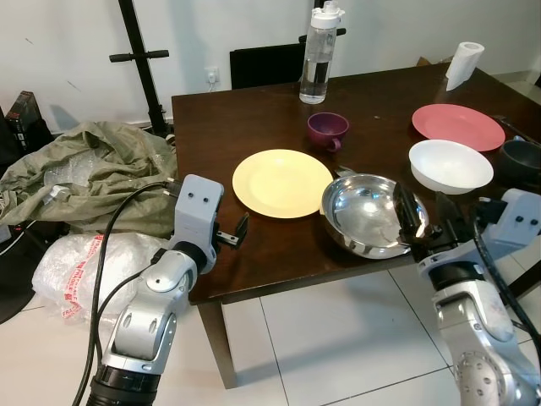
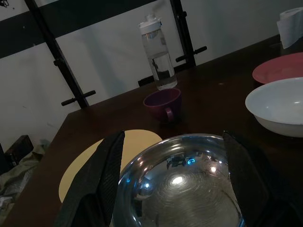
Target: Setting the table
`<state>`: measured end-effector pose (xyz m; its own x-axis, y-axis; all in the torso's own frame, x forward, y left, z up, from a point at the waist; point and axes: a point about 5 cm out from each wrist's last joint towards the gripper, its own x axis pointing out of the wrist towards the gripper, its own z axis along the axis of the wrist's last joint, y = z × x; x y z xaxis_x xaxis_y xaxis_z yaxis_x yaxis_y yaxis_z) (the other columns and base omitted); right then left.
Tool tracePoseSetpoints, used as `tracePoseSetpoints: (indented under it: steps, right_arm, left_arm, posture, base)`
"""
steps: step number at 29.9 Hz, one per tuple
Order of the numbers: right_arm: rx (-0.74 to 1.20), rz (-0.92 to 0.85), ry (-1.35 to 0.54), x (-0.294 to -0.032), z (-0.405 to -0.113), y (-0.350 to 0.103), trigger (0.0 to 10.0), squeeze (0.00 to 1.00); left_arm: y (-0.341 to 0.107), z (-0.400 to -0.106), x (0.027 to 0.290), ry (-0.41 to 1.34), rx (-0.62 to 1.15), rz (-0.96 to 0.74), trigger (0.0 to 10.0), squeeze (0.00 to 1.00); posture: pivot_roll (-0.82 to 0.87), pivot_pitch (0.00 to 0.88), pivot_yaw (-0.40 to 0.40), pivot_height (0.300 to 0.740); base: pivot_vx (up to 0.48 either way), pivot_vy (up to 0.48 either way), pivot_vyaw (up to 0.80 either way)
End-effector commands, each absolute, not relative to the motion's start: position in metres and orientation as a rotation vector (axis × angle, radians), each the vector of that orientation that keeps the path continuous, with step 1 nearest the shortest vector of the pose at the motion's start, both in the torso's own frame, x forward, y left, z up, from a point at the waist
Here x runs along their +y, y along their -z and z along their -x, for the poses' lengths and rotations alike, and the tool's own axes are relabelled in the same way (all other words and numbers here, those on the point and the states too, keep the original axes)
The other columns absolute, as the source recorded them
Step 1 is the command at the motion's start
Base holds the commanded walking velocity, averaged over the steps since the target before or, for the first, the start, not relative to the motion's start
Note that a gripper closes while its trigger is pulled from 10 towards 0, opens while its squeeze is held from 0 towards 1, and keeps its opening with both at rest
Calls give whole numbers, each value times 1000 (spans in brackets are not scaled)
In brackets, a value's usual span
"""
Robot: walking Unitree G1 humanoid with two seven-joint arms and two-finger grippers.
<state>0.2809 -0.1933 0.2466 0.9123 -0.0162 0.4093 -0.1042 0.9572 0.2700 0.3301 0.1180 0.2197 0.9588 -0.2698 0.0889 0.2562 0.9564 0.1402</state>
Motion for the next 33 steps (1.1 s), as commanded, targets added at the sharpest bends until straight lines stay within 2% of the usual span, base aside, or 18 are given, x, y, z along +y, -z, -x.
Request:
tracePoseSetpoints:
  steps: [1, 22, 25, 33]
  right_arm:
    - [-394, -298, -44, -193, -280, -240, 10000, 0]
    - [-390, -297, -48, -193, -281, -239, 10000, 0]
    - [-390, -297, -49, -193, -281, -239, 10000, 0]
    - [-392, -295, -51, -193, -281, -239, 10000, 0]
  left_arm:
    - [-219, -330, 118, 266, -108, -125, 10000, 0]
    - [-218, -330, 119, 263, -103, -128, 10000, 0]
    - [-218, -331, 120, 255, -101, -131, 10000, 0]
    - [-217, -332, 120, 257, -104, -130, 10000, 0]
  posture:
    - [-10, 182, 95, 740]
    - [-9, 181, 96, 740]
    - [-9, 181, 96, 740]
    - [-14, 173, 98, 740]
  base:
    - [0, 0, 0]
    - [0, 0, 0]
    - [0, -294, 0]
    - [302, -367, 0]
